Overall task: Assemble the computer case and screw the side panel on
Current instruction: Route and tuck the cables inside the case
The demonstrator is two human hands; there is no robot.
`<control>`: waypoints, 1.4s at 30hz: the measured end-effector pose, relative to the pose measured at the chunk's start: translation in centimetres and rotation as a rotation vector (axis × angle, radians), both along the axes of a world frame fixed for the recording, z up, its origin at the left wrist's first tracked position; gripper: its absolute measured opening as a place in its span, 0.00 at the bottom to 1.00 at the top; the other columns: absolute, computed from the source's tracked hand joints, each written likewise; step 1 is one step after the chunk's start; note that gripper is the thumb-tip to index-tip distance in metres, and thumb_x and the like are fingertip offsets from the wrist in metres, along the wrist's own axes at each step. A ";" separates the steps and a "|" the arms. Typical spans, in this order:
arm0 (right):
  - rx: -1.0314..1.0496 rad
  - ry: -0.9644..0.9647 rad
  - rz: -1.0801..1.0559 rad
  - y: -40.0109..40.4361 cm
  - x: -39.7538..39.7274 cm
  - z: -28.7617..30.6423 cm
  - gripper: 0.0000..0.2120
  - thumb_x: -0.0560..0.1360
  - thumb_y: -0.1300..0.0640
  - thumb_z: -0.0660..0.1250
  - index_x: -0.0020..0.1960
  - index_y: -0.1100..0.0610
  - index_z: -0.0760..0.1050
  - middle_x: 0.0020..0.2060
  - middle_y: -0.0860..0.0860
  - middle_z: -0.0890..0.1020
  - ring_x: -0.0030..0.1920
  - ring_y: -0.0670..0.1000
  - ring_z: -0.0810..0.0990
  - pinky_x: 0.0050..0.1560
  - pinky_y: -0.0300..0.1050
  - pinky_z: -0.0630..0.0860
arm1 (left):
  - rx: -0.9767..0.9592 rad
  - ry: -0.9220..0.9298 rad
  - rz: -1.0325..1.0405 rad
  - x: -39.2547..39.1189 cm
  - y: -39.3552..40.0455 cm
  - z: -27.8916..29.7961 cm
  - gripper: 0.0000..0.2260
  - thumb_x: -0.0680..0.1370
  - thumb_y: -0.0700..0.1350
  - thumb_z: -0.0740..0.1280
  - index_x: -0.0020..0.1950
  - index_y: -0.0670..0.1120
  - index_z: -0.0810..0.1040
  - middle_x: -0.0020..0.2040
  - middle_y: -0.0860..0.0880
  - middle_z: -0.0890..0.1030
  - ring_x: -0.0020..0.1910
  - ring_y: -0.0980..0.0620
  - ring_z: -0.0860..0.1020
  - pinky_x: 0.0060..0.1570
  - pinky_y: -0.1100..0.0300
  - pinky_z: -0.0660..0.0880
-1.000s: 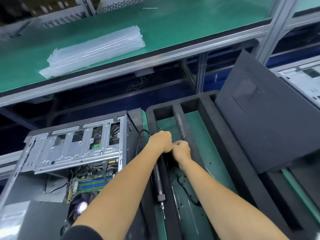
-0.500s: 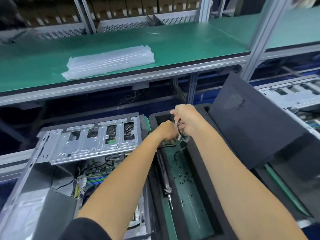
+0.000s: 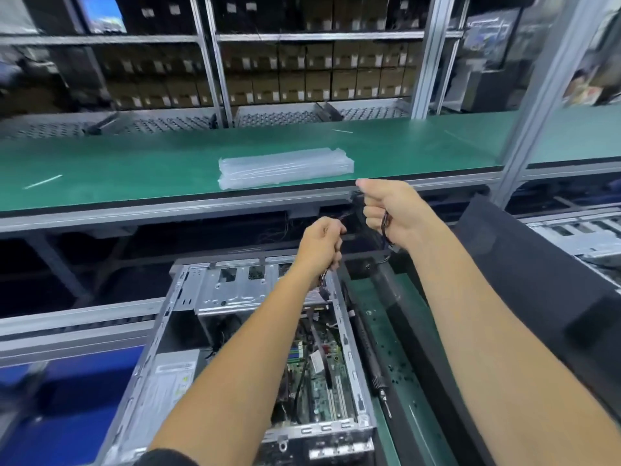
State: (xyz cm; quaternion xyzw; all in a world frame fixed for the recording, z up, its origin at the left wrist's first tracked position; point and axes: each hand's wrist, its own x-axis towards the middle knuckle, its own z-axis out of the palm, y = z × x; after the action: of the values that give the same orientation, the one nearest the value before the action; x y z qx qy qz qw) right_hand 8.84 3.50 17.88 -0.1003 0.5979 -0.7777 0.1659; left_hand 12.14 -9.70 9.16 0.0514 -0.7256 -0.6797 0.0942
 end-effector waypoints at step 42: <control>0.296 0.209 0.039 -5.1 6.1 -13.1 0.07 0.79 0.68 0.63 0.51 0.61 0.79 0.34 0.52 0.83 0.32 0.48 0.80 0.35 0.38 0.77 | -0.082 -0.260 0.437 6.0 -8.4 -6.7 0.07 0.79 0.44 0.62 0.47 0.44 0.78 0.36 0.50 0.75 0.30 0.55 0.70 0.29 0.63 0.67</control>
State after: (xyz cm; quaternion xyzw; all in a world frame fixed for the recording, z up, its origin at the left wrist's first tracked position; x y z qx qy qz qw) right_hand 14.93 -1.59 4.78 -0.1665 0.7178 -0.6633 0.1310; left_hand 18.18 -18.14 2.42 0.2900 -0.7304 -0.6007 0.1466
